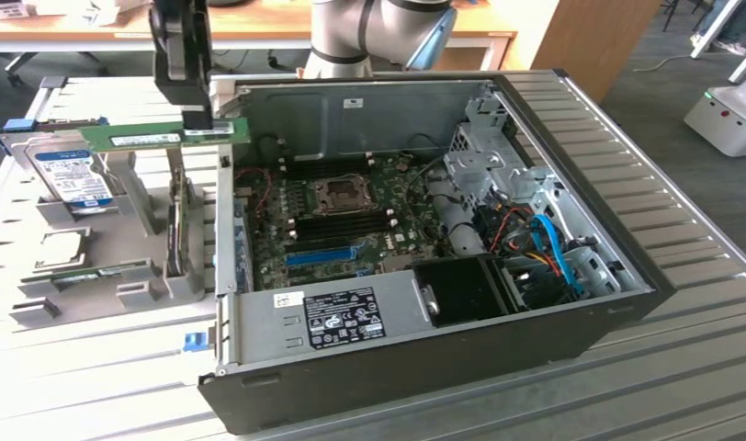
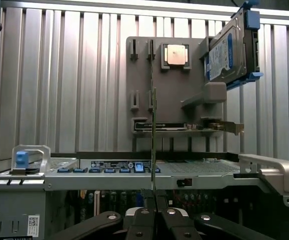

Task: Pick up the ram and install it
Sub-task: 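Pick up the ram and move it above insertion slot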

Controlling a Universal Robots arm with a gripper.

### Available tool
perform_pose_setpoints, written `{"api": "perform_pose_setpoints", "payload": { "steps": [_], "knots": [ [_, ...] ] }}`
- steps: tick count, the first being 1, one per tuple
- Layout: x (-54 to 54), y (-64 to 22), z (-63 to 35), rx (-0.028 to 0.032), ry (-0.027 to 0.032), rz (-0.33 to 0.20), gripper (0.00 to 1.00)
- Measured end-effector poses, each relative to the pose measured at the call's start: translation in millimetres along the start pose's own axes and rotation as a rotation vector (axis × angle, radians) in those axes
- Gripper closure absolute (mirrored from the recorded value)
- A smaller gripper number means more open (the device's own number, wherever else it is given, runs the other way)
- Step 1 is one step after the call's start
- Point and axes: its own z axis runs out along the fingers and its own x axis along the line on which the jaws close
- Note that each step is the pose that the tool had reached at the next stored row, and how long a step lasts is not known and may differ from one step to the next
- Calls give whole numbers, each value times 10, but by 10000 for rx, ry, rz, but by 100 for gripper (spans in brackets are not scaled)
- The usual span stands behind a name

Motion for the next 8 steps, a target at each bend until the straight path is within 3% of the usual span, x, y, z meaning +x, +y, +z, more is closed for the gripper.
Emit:
{"api": "perform_pose_setpoints", "payload": {
  "steps": [8],
  "knots": [
    [-1,-78,-6,0,1,2,88]
  ]
}}
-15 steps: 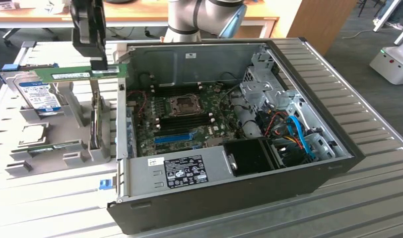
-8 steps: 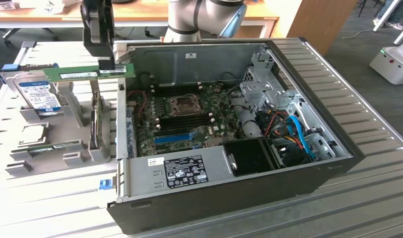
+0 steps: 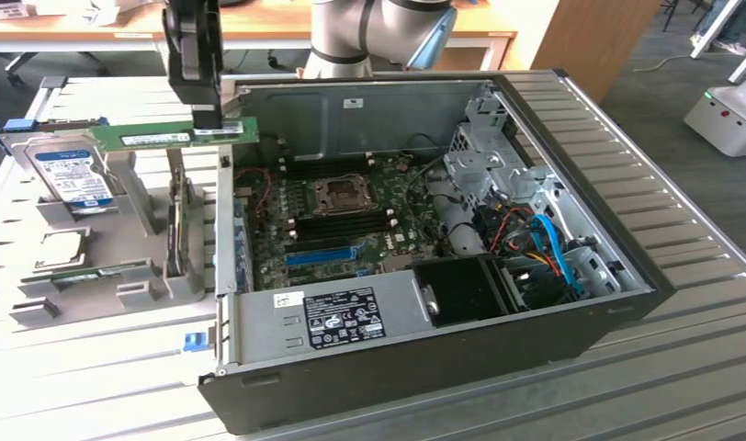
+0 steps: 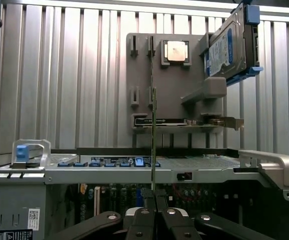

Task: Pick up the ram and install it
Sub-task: 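Pick up the ram and move it above insertion slot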

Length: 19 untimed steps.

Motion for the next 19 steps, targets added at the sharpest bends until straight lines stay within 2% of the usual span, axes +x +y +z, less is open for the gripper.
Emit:
{"api": "perform_pose_setpoints", "payload": {
  "steps": [12,19],
  "knots": [
    [-1,-139,-10,1,-1,7,88],
    [-3,-311,-22,-4,-1,11,88]
  ]
}}
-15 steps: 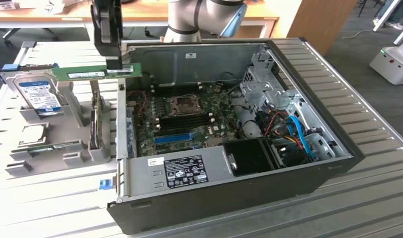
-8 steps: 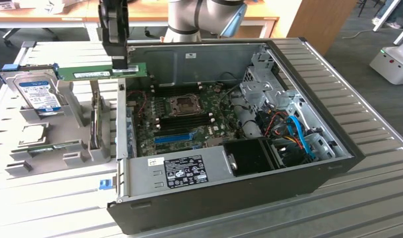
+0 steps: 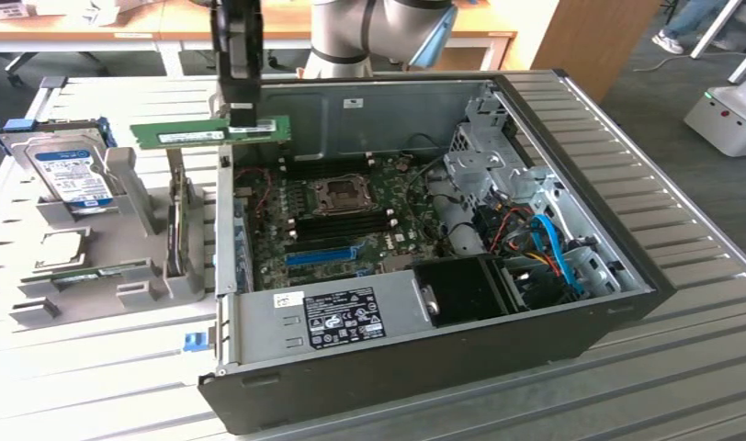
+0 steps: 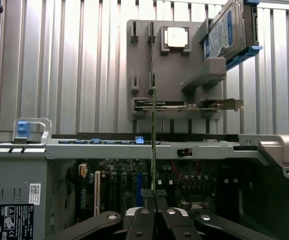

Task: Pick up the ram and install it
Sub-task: 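Pick up the ram and move it above insertion slot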

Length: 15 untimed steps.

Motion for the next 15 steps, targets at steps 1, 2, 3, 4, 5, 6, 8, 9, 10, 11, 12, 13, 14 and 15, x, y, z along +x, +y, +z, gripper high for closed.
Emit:
{"api": "perform_pose_setpoints", "payload": {
  "steps": [1,2,3,4,5,6,8,9,10,11,12,13,14,15],
  "knots": [
    [0,-25,-2,-1,0,-1,88],
    [0,-51,-4,-2,1,-1,88],
    [-1,-78,-6,-3,1,0,88],
    [-1,-101,-8,-3,0,1,88],
    [-1,-125,-9,-4,0,1,88],
    [-2,-150,-11,-5,1,2,88],
    [-2,-197,-14,-6,0,1,88],
    [-2,-221,-16,-6,0,1,88],
    [-2,-243,-17,-7,0,1,88],
    [-2,-264,-19,-6,-1,2,88],
    [-3,-285,-20,-6,0,2,88],
    [-3,-306,-22,-8,0,2,88],
    [-3,-326,-24,-7,0,2,88],
    [-3,-346,-25,-8,0,2,88]
  ]
}}
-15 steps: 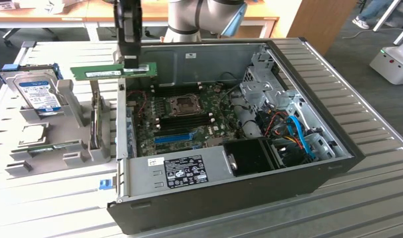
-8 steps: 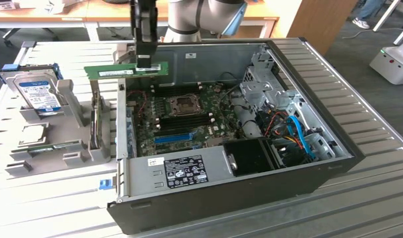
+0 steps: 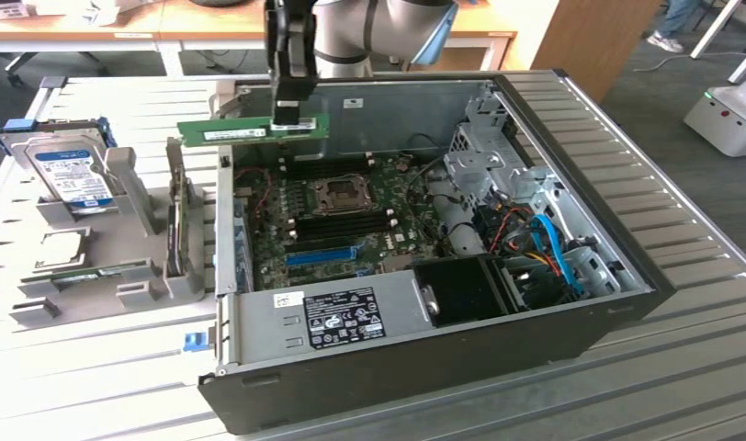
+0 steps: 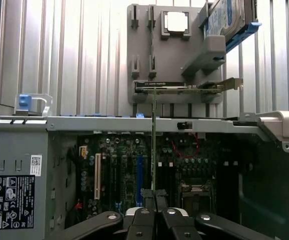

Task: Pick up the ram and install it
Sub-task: 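Pick up the ram and move it above insertion slot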

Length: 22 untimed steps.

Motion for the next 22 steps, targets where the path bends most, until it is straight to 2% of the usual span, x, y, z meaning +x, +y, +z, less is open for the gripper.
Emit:
{"api": "perform_pose_setpoints", "payload": {
  "steps": [13,22],
  "knots": [
    [-2,-219,-16,-1,0,-1,88],
    [-3,-341,-25,-1,0,-1,88]
  ]
}}
